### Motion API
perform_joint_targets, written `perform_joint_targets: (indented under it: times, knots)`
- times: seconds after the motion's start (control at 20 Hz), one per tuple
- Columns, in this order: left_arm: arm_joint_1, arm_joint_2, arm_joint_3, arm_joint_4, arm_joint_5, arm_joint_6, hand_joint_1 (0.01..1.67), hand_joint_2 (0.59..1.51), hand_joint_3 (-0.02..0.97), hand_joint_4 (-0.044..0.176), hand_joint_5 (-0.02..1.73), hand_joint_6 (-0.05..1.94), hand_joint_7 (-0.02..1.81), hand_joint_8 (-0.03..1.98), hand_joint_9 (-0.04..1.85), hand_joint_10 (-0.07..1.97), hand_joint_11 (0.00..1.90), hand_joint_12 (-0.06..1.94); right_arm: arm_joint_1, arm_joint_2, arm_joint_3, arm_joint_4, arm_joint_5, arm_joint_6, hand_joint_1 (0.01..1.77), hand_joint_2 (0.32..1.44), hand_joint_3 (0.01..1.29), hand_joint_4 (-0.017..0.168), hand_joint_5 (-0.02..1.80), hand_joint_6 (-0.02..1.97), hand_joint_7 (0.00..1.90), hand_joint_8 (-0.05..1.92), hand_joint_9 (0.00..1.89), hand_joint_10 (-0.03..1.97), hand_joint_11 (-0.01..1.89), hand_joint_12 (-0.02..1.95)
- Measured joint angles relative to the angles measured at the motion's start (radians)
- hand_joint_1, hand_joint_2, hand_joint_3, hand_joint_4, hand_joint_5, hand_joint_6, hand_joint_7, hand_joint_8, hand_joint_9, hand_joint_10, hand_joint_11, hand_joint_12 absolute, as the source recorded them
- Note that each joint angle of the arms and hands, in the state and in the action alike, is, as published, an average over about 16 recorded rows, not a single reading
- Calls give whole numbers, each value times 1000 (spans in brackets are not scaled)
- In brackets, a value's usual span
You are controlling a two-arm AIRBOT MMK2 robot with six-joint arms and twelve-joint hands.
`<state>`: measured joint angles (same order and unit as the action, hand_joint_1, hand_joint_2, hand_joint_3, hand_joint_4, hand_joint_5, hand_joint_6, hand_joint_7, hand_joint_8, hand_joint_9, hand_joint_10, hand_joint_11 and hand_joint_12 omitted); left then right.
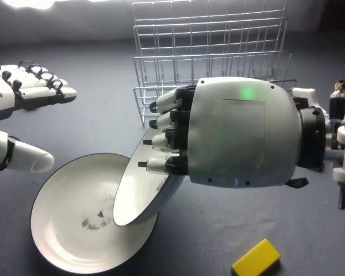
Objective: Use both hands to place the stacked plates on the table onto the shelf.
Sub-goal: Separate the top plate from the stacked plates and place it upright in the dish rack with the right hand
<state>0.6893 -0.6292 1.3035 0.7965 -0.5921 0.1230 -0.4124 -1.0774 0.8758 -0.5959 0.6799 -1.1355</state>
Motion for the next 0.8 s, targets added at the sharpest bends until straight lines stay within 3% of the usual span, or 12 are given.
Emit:
perform_joint_targets:
  times: [0.8]
  knots:
    - [-11,-3,41,22,1,-1,21,1045,21,5,18,18,19,9,20,3,15,-2,52,3,-2,51,11,-26,1350,954,15,-5,921,1010,1061,852,1067,826,932,1087]
